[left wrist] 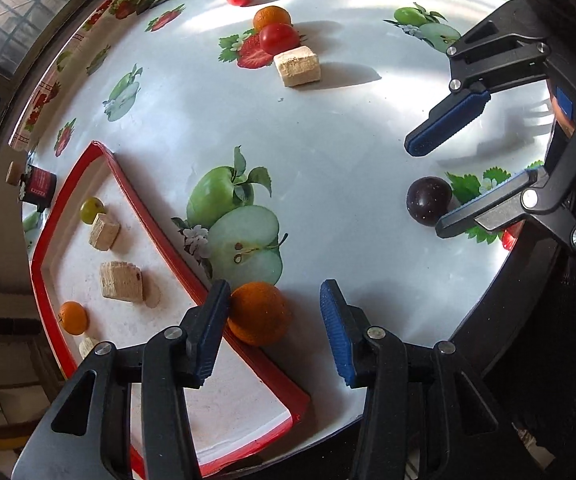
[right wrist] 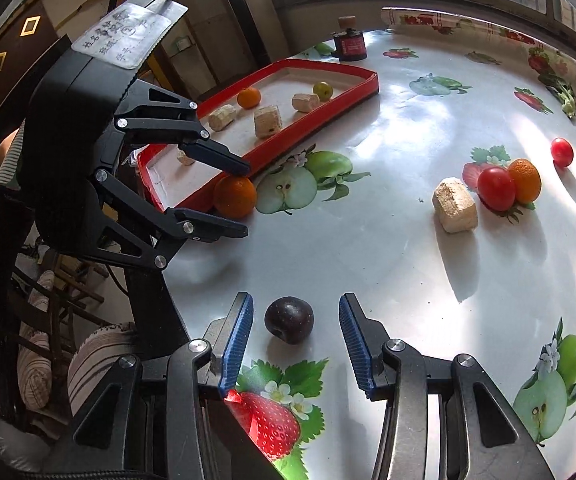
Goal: Organize fruits
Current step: 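Move right tool to the dark plum while left tool approaches another orange, then close right tool on the dark plum while left tool closes on the orange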
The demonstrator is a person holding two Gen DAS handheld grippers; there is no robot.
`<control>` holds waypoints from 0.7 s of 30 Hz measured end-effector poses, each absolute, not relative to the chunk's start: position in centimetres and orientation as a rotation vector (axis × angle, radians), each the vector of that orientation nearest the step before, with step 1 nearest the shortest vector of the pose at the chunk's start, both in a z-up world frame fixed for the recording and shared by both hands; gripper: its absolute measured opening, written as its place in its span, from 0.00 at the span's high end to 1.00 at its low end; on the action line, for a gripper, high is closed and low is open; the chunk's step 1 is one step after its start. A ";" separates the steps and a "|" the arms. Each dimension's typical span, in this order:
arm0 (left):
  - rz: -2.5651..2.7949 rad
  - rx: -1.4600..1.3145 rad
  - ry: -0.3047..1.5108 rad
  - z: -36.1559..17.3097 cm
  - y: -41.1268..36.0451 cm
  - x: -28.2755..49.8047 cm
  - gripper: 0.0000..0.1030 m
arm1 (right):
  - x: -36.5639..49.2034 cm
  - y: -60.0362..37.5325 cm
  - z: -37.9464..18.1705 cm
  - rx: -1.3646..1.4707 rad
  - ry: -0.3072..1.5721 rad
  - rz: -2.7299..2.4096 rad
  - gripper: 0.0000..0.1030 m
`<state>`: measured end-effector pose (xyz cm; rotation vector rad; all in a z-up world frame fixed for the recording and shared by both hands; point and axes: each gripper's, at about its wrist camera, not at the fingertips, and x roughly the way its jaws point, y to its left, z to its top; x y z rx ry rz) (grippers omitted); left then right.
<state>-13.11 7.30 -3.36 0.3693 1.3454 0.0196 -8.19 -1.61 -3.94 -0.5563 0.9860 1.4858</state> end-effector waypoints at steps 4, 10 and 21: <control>-0.035 0.446 1.411 -4.1 7.4 -12.7 0.58 | -8.4 -1.0 -4.7 -0.579 1.004 1.478 0.55; -0.032 0.439 1.487 -5.0 8.6 -11.2 0.55 | -8.4 -0.2 -5.3 -0.611 0.996 1.450 0.65; 0.073 0.285 1.376 -3.5 8.5 -13.1 0.68 | -7.8 -1.9 -4.4 -0.581 0.980 1.454 0.75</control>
